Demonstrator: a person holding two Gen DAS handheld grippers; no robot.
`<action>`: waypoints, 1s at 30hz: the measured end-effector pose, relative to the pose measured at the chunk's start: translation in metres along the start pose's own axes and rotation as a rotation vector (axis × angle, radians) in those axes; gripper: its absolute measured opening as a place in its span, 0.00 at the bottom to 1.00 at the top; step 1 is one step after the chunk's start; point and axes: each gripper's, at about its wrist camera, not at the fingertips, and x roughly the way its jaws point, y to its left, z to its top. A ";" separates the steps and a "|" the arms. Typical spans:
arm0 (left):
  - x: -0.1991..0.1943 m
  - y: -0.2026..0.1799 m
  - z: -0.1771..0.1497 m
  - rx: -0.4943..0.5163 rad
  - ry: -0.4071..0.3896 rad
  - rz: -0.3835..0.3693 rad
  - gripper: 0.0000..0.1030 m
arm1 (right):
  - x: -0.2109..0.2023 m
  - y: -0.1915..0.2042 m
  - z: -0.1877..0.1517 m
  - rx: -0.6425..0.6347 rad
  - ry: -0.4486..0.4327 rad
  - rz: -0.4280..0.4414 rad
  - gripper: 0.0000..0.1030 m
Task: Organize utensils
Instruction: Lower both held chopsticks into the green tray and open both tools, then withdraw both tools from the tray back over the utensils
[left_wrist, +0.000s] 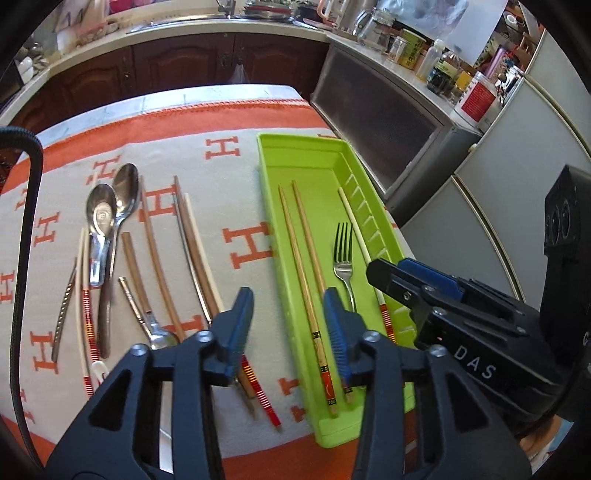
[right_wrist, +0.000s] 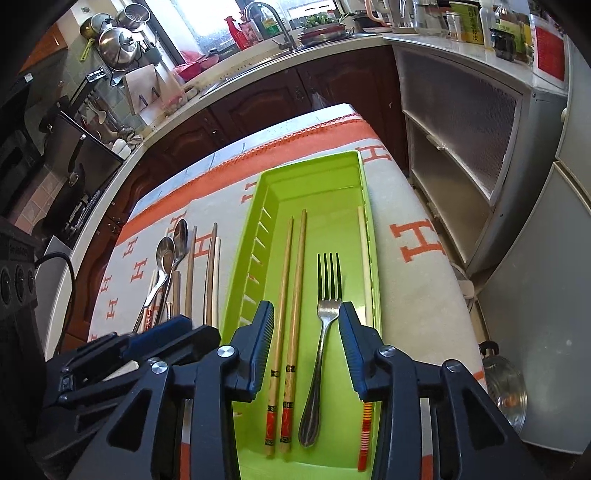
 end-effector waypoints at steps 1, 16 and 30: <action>-0.004 0.002 0.000 0.000 -0.009 0.000 0.44 | -0.002 0.001 -0.001 -0.001 -0.002 0.001 0.37; -0.045 0.031 -0.017 -0.030 -0.099 0.041 0.46 | -0.019 0.013 -0.025 -0.017 -0.022 -0.004 0.44; -0.082 0.083 -0.028 -0.066 -0.183 0.138 0.46 | -0.039 0.055 -0.027 -0.099 -0.070 0.023 0.47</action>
